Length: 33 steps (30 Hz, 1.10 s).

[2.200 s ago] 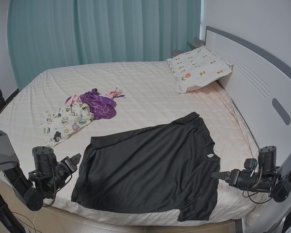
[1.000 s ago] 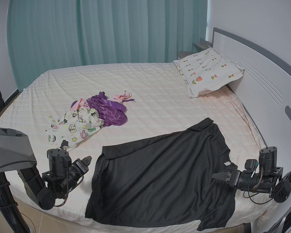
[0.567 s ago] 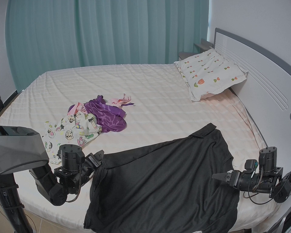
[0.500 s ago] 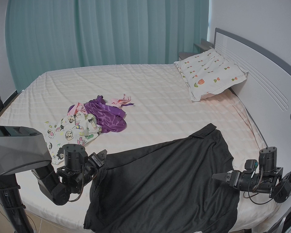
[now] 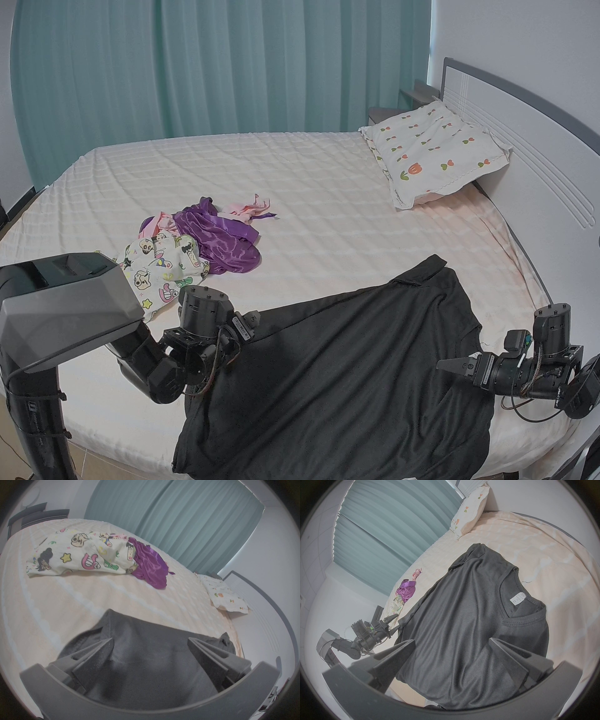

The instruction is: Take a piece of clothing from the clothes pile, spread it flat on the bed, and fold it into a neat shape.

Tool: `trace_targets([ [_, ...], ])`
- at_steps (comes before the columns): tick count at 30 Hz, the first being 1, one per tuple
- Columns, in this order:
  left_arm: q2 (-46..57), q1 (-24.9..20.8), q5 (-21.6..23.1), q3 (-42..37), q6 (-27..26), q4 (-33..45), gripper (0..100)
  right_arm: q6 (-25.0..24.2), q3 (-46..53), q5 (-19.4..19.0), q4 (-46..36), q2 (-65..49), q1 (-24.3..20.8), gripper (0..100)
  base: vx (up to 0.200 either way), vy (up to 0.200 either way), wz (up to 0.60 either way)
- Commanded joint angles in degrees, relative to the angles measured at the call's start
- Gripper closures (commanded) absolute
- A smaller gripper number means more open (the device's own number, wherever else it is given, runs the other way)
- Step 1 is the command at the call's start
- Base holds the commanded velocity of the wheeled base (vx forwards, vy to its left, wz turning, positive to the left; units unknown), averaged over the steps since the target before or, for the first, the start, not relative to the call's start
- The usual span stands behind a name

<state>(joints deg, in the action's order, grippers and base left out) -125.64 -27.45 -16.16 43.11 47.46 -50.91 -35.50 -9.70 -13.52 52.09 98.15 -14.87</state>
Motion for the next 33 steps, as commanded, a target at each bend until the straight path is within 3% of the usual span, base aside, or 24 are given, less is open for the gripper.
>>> trace_targets([
  [1,-4.0,-1.46,-0.01,4.71,0.35,2.83,0,-0.01,0.3,-0.02,0.03,0.2,0.02,0,0.0,0.0,0.0],
  [12,-6.2,-2.78,-0.71,6.82,0.97,3.8,0,-0.27,0.39,-0.1,0.03,0.64,0.02,0,0.0,0.0,0.0],
  [17,-2.51,-2.52,-6.42,7.26,-0.88,3.36,0,-0.27,0.39,-0.19,0.03,0.64,-0.07,0,0.0,0.0,0.0],
  [23,2.41,-2.69,-6.86,6.73,-3.16,3.97,0,-0.18,0.65,-0.1,0.03,0.55,-0.6,0,0.0,0.0,0.0],
  [33,-0.49,-6.38,-6.95,6.9,-2.81,6.08,0,-0.27,1.0,-0.02,0.03,0.47,-1.3,0,0.0,0.0,0.0],
])
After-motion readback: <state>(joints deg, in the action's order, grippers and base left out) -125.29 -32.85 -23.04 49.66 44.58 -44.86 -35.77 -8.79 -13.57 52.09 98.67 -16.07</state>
